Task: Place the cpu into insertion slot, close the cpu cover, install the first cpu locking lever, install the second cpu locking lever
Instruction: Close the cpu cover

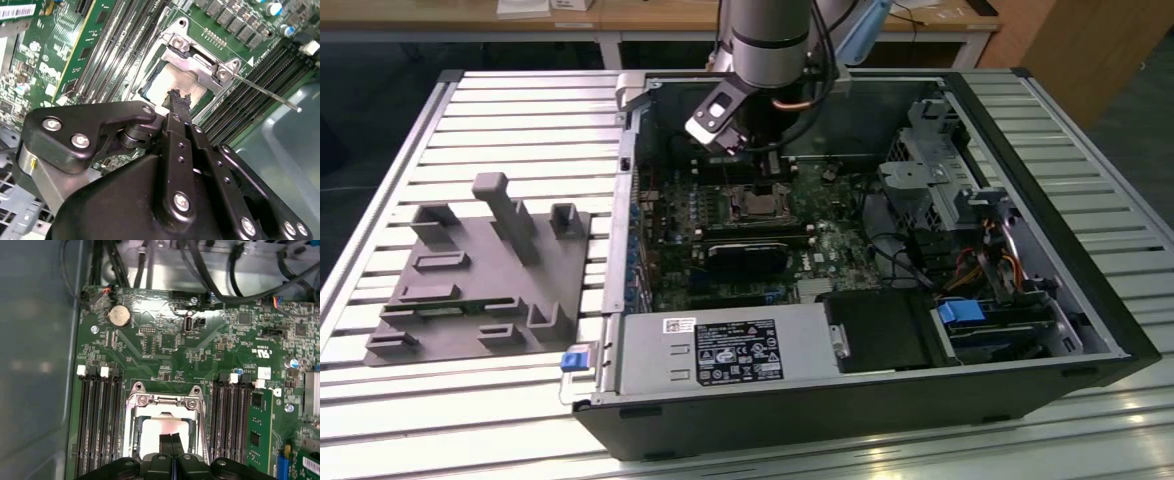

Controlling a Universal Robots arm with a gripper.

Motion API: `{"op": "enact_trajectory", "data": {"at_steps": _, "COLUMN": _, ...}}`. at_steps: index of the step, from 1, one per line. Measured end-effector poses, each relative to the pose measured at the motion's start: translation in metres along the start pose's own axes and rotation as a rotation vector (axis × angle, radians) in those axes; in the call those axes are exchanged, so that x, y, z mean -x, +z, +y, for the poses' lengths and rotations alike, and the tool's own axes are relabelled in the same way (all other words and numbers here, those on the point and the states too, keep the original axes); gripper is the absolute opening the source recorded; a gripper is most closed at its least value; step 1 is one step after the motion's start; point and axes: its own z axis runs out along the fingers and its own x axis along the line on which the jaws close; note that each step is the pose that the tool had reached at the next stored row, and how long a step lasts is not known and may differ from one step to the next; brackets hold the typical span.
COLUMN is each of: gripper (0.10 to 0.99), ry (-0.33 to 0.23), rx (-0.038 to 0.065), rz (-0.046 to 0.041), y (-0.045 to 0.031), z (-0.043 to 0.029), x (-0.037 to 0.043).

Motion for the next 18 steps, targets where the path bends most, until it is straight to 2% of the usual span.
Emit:
{"op": "enact_trajectory", "data": {"at_steps": 8, "gripper": 0.102, "ry": -0.13, "rx": 0.002, "rz": -0.005, "y": 0.0006, "z": 0.0, "x": 0.0}}
{"op": "enact_trajectory", "data": {"at_steps": 18, "gripper": 0.102, "ry": -0.312, "rx": 0.005, "rz": -0.0062, "y": 0.0009, "z": 0.0, "x": -0.0001}}
